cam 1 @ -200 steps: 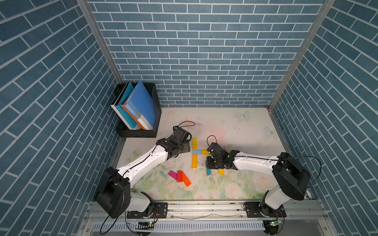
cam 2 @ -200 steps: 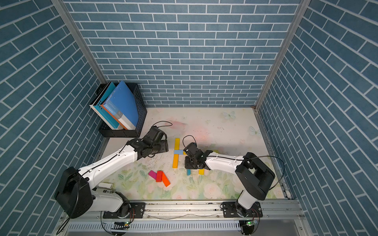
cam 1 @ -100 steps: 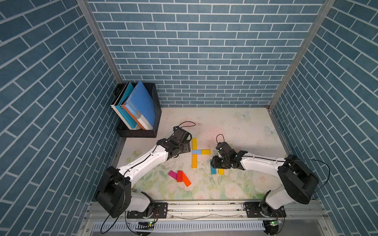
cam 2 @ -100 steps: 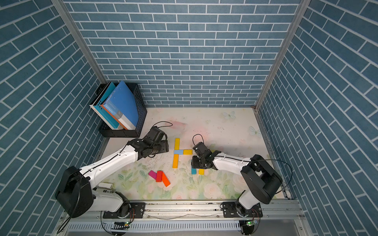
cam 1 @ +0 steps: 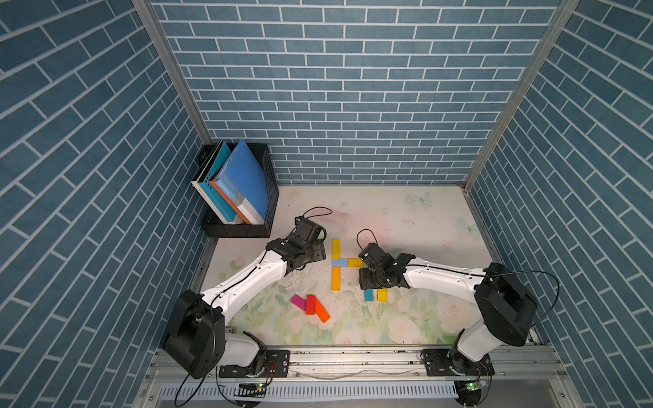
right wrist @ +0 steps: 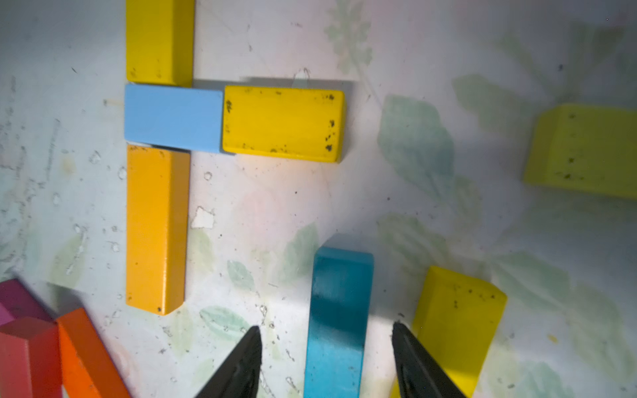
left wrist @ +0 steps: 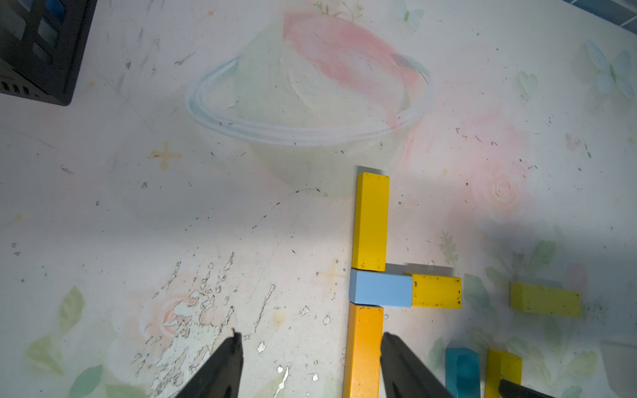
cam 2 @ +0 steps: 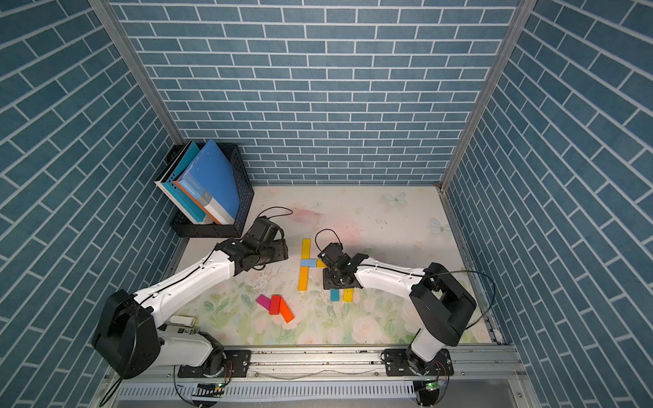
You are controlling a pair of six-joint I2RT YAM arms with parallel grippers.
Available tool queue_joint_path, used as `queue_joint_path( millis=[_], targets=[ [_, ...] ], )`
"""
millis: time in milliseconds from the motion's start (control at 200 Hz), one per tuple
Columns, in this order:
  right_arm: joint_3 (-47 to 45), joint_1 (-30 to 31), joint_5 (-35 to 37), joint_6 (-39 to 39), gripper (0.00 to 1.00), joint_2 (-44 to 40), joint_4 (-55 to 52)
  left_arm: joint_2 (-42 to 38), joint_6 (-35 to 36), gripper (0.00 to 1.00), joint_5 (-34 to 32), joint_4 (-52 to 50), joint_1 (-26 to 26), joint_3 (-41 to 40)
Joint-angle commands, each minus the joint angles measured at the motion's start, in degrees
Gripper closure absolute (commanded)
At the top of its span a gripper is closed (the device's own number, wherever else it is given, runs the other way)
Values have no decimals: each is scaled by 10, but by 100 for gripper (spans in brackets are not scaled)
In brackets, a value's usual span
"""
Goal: Assemble the letter h with building blocks
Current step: Adjust the building block at the center of the board.
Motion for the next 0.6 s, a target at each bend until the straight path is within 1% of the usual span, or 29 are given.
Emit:
queue_joint_path(
  millis=[0, 120, 225, 395, 445, 595],
  targets=[
    [11, 9, 33, 29, 38, 8, -49, -19, 10, 30, 14, 3, 12, 11],
    [15, 21, 37, 37, 39, 1, -54, -34, 16, 24, 20, 6, 18, 13],
    [5, 30, 40, 45, 39, -15, -53, -38, 24, 22, 35, 4, 27, 15],
    [-17, 37, 38, 64, 39, -40, -44, -50, 23, 18, 17, 0, 28, 14],
    [-18, 37, 43, 70, 37, -45, -46, -56, 24, 17, 6, -1, 28, 10],
    [-15, 42, 69, 81, 30, -60, -49, -87, 41, 16, -1, 20, 36, -7]
  ],
)
